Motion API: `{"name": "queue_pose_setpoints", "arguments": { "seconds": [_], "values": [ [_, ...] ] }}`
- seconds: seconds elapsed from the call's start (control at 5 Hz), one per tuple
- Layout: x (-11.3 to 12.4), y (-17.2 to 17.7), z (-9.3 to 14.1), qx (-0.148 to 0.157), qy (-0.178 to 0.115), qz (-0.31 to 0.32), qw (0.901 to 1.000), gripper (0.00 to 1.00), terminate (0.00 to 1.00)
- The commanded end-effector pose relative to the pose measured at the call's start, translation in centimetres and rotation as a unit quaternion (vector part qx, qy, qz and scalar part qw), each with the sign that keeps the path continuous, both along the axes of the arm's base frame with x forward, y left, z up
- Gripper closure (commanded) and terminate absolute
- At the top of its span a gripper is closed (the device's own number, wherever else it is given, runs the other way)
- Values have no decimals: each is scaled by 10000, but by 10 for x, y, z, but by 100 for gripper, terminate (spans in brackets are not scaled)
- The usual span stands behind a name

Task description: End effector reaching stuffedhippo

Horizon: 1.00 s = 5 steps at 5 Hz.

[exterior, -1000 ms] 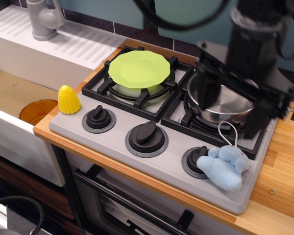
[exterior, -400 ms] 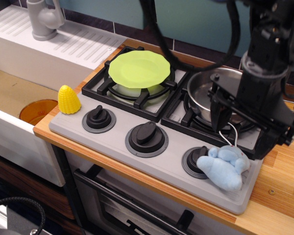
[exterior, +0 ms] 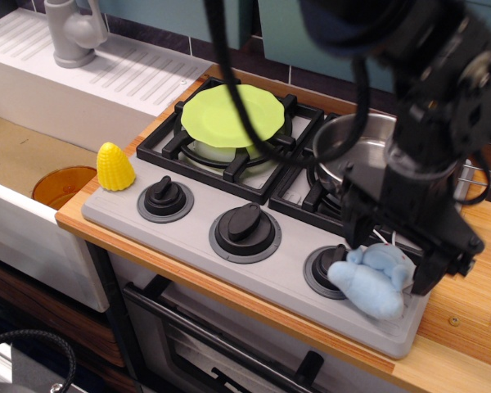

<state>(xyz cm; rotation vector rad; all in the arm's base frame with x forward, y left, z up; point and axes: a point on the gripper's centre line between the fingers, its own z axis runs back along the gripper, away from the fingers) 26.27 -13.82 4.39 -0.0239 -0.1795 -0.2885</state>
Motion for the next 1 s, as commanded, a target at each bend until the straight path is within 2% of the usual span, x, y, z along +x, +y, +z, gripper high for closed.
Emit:
{"name": "queue_pose_setpoints", "arguments": {
  "seconds": [0.0, 0.2, 0.6, 0.8],
  "values": [
    [2, -11, -23, -200, -463, 13, 9987, 0, 0],
    [5, -11, -33, -185, -485, -18, 9986, 0, 0],
    [5, -11, -33, -185, -485, -18, 9986, 0, 0],
    [5, -11, -33, -185, -485, -18, 9986, 0, 100]
  ]
}}
